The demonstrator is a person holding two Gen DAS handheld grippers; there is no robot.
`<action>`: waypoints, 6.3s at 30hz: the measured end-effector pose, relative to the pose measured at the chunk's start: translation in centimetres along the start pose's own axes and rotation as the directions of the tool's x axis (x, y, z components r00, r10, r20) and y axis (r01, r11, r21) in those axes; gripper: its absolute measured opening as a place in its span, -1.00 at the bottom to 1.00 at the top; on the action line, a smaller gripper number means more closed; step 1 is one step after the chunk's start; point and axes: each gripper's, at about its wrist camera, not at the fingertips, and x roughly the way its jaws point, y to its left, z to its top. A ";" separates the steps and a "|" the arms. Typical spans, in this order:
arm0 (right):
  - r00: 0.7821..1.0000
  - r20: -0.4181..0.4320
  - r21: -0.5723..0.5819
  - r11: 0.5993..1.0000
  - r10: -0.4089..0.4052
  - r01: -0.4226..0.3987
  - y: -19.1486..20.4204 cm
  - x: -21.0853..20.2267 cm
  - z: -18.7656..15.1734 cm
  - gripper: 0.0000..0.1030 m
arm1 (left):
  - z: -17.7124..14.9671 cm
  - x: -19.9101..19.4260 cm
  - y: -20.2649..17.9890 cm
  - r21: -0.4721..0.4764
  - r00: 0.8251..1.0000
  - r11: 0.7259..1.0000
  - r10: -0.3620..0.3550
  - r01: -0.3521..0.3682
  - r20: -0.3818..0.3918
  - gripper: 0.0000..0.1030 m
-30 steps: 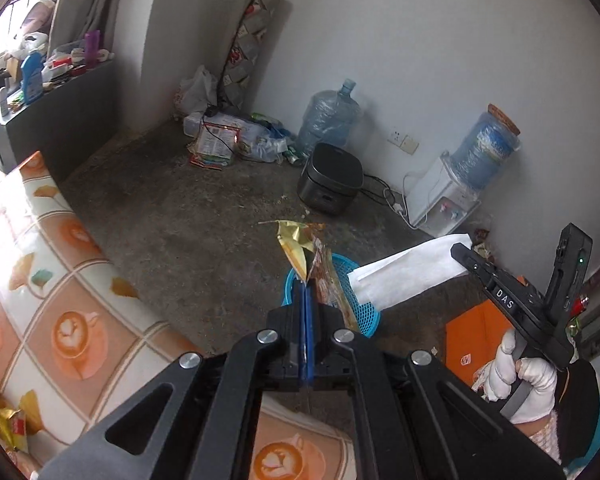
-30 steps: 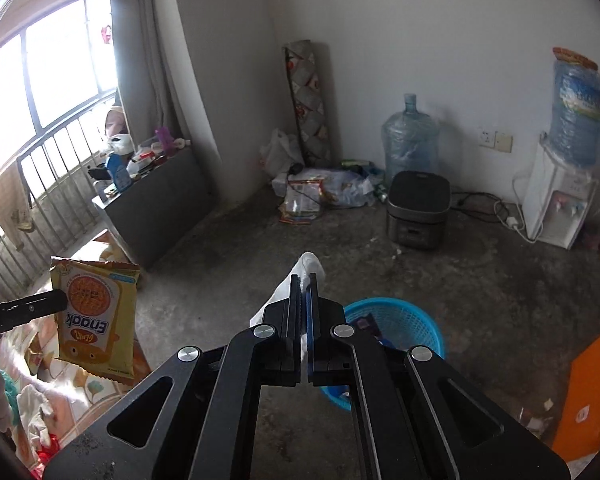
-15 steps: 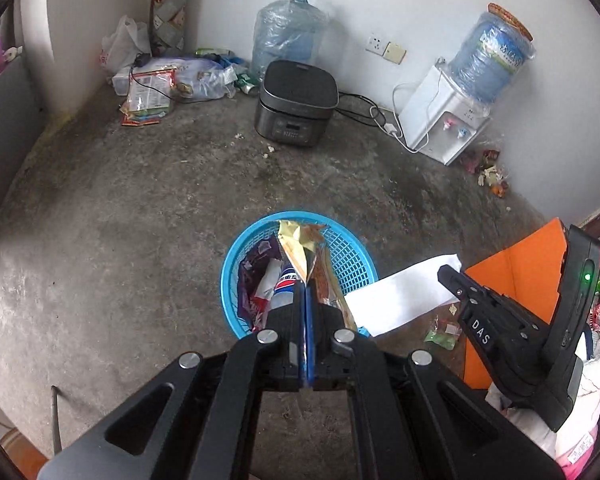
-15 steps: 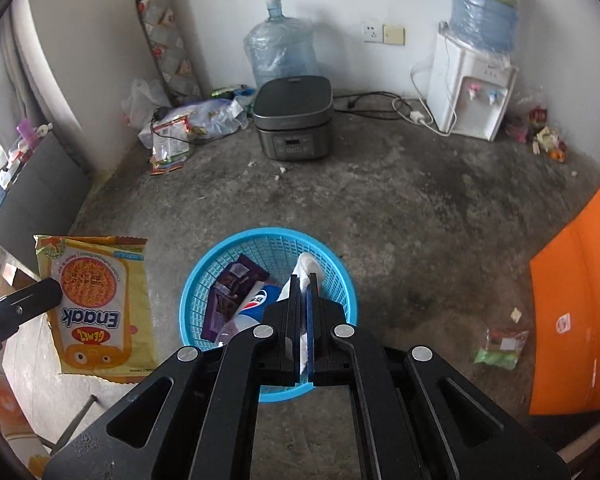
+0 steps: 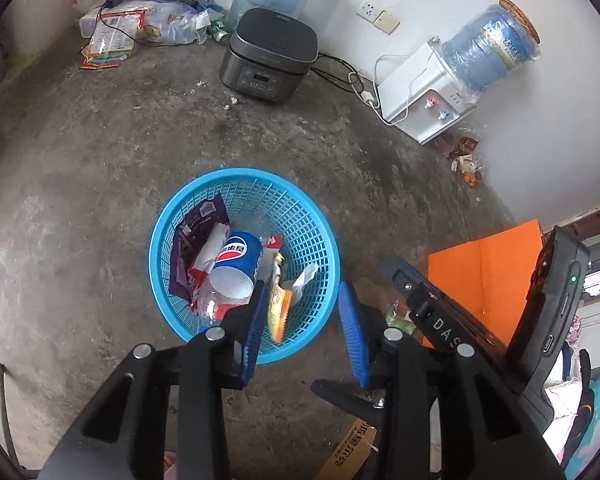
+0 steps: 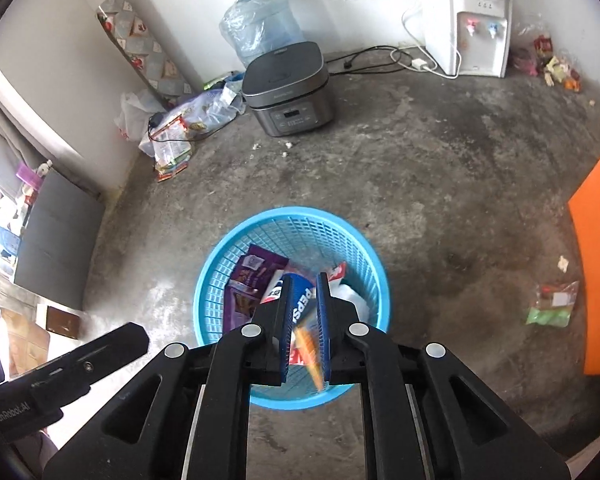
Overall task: Collect trash
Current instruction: 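Open both grippers over the blue wastebasket to drop the wrapper and tissue, then return both grippers to the table and grasp the red wrapper with the right gripper, then grasp the white cloth with the left gripper while the right gripper holds the red wrapper, then carry the cloth and red wrapper over the wastebasket and open both grippers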
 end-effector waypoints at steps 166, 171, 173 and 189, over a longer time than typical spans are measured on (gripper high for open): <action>0.992 0.081 -0.093 0.992 0.097 -0.089 3.0 -8.6 -0.4 -0.92 | -5.6 -13.0 -6.4 0.173 0.981 0.985 -0.009 -0.025 0.195 -0.78; 0.996 0.038 -0.047 0.996 0.075 -0.073 1.6 -4.3 0.6 -0.78 | -3.1 -6.6 -5.4 0.134 0.993 0.991 -0.045 0.031 0.108 -0.31; 0.998 -0.007 -0.039 0.998 0.055 -0.055 1.1 -2.4 0.5 -0.33 | -2.6 -4.5 -4.5 0.080 0.995 0.996 -0.047 0.040 0.087 -0.09; 0.988 0.035 -0.072 0.987 0.148 -0.145 2.6 -4.2 -0.1 -0.11 | -4.2 -13.4 -3.6 0.103 0.963 0.995 -0.024 -0.004 0.269 0.22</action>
